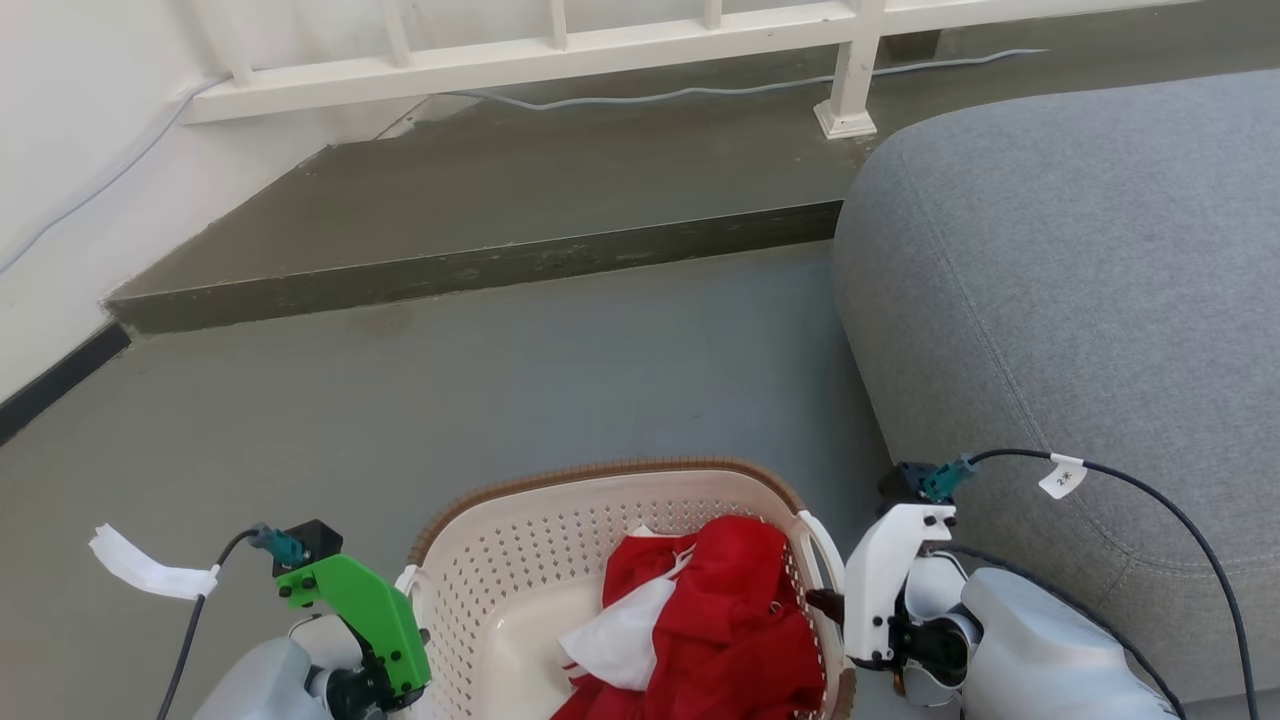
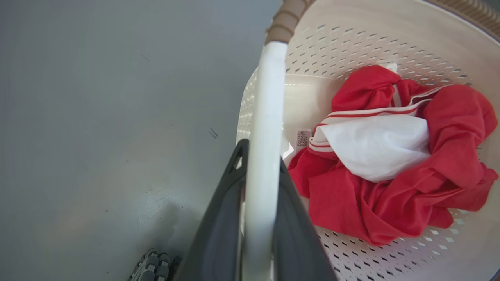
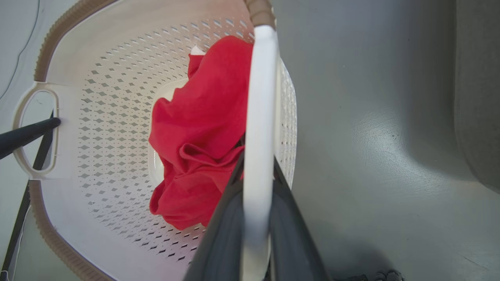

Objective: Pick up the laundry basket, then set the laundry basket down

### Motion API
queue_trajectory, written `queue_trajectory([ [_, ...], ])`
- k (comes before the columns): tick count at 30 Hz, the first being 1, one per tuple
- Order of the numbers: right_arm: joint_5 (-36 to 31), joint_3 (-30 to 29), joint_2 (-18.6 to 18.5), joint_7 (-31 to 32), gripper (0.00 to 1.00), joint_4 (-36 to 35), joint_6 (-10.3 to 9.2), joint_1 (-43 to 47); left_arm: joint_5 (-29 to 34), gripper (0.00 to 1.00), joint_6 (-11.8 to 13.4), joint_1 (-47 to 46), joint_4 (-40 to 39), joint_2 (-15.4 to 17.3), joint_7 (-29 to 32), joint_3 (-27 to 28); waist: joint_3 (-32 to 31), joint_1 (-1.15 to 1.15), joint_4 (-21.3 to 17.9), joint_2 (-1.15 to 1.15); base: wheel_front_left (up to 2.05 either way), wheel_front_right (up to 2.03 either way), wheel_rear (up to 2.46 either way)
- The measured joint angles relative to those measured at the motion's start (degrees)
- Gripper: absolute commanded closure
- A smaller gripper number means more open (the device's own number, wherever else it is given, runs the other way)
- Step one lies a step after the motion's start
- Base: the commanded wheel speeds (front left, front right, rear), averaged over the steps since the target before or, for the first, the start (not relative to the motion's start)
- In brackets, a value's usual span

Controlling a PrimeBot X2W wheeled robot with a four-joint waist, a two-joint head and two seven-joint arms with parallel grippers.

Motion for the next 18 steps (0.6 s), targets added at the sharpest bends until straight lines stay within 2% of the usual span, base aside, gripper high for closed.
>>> queue_trajectory([
  [18,1.1,1.3,-0.5,-0.2,1.0,-0.4,0.0,-0.2,-0.4,1.0,0.0,0.0,-0.1,0.2,-0.6,-0.6,1.2,0.0,0.1,0.0,0.0,0.0,0.0],
])
